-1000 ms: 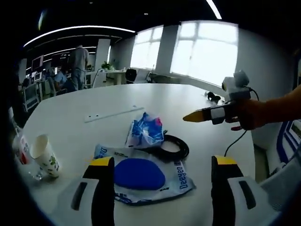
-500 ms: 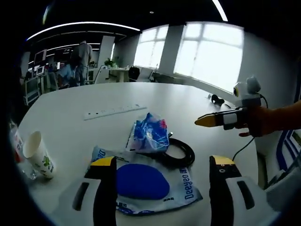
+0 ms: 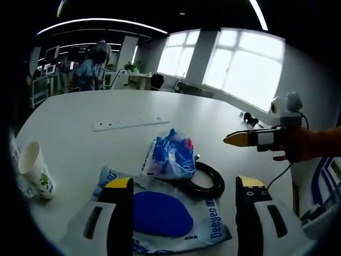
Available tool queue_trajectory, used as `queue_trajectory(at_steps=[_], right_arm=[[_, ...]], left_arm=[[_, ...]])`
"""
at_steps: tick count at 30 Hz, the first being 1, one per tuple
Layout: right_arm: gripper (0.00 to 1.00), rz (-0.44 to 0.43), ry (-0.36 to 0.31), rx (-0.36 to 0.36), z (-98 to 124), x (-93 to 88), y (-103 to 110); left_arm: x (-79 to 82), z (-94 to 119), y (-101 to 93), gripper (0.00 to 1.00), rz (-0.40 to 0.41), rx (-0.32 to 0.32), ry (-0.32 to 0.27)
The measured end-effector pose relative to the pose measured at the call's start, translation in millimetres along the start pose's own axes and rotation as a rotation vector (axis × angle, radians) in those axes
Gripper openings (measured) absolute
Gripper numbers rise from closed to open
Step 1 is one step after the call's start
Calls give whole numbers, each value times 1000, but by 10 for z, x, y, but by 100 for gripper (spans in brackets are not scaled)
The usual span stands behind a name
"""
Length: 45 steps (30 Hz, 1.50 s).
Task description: Arrange the tabletop items into an orderly group along one side of the table until the central work area is clear of visible clutter.
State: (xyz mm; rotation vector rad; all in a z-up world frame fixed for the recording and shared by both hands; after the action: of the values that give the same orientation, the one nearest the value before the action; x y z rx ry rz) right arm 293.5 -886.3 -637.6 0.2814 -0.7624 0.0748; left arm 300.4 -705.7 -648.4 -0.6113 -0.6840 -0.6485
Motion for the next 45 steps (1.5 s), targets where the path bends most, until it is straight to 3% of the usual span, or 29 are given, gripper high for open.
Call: queue_trajectory(at_steps=[24,45], right_arm=[[41,19,19,10,-162,109,-41],[41,52,50,35,-456,244,-56]], left_arm=[[107,-163,126,71,133,22,-21],[184,-310,212,70,246,58,-26]])
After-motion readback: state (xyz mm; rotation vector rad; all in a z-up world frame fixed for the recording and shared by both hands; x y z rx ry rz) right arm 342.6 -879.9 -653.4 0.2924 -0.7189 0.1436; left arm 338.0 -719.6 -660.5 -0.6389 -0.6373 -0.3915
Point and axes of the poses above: the point that each gripper's makers call its tool centre point, and the gripper's own axes: z roughly backward along the fingers, y roughly to its left, x roughly out of its top, the point moved 3 cm from there along z, roughly backward along the fingers, and after that the axes turned 15 degrees about y, right-handed, at the moved point
